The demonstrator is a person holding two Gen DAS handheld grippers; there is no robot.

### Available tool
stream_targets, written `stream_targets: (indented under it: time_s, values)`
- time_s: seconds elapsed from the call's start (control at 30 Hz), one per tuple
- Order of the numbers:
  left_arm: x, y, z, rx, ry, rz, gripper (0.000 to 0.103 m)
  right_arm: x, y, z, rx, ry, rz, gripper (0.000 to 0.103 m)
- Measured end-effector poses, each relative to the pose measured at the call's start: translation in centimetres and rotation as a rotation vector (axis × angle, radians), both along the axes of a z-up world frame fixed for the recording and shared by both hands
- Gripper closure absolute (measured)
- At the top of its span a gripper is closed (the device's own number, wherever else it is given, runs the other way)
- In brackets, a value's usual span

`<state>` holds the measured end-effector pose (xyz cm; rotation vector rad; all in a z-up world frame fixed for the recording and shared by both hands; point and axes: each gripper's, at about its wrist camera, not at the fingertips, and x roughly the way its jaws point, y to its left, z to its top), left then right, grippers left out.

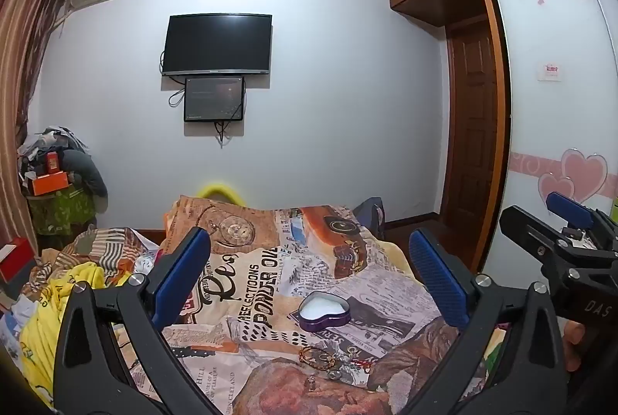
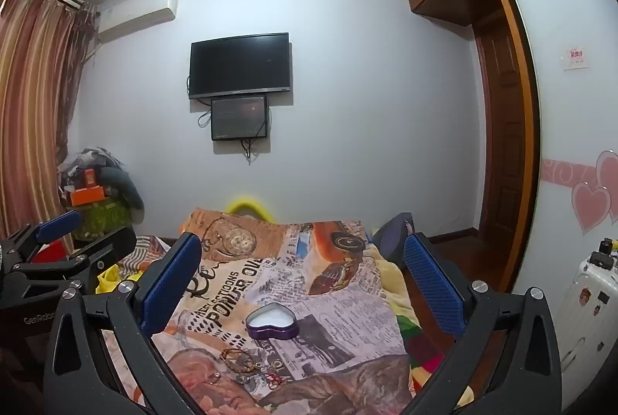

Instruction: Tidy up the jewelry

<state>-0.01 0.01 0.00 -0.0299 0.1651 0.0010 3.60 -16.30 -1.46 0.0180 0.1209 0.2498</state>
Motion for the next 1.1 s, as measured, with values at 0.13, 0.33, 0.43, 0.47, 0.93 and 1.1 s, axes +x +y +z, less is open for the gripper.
stream_targets:
  time_s: [0.13,0.33,0.43,0.47,0.93,1.1]
  values:
    - [0.0,0.1,0.0,-0.005,-0.002,0.019,0.0,0.0,0.0,0.0,0.0,0.0,0.003,0.0]
    - [0.2,-0.2,-0.8,-0.015,0.003,0.022,0.0,-0.1,-0.3,-0.1,0.005,0.001,0.006,0.0]
    - [0.7,0.3,-1.2,-0.017,0.014,0.008,0.0,-0.1,-0.2,-0.3,-0.002,0.006,0.005,0.0]
    - [0.7,0.3,-1.3,-0.016,0.015,0.007,0.0,0.0,-0.3,-0.4,-0.002,0.006,0.006,0.0]
    - [0.7,0.2,-0.9,-0.012,0.021,0.003,0.0,-0.1,0.1,-0.1,-0.006,0.011,0.002,0.0]
    - [0.9,0.2,-1.2,-0.017,0.023,0.005,0.0,-0.1,0.1,-0.2,-0.005,0.013,0.003,0.0]
